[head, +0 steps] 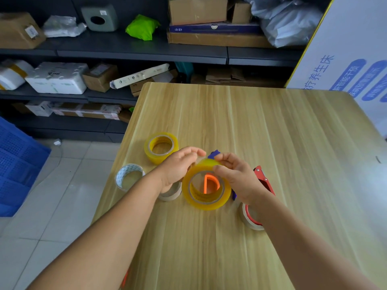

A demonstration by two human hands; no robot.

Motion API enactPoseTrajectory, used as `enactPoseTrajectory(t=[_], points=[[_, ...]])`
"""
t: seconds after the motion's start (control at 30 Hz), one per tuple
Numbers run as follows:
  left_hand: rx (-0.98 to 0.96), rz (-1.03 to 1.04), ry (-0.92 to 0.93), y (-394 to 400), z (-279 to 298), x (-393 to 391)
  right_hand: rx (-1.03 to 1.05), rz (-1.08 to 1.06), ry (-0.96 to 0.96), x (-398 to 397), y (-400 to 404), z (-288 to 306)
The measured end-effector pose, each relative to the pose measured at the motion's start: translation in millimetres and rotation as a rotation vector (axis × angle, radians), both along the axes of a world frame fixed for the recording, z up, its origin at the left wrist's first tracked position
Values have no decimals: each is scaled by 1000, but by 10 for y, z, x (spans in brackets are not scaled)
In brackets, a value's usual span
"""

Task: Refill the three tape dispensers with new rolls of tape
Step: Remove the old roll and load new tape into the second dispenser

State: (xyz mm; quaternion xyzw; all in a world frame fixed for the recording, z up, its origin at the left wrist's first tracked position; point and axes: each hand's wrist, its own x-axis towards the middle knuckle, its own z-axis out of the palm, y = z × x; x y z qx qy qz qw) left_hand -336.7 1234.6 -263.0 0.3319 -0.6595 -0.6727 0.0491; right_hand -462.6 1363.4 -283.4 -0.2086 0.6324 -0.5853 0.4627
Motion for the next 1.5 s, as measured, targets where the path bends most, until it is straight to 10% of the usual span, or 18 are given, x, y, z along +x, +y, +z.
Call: enactPoseTrajectory(t=[0.47,0.9,1.13,1.5], points=[[-41,-313,-56,-200,266,171,-49,-24,-280,-120,-121,23],[109,240,-350,-207,-22,-127,167,287,802,292,33,-220],[-11,84,-498,-277,-67,-218,212,-123,565,184,110,-291],[-19,51,-582,-143,-380,-244,553,56,801,70,25,-344]])
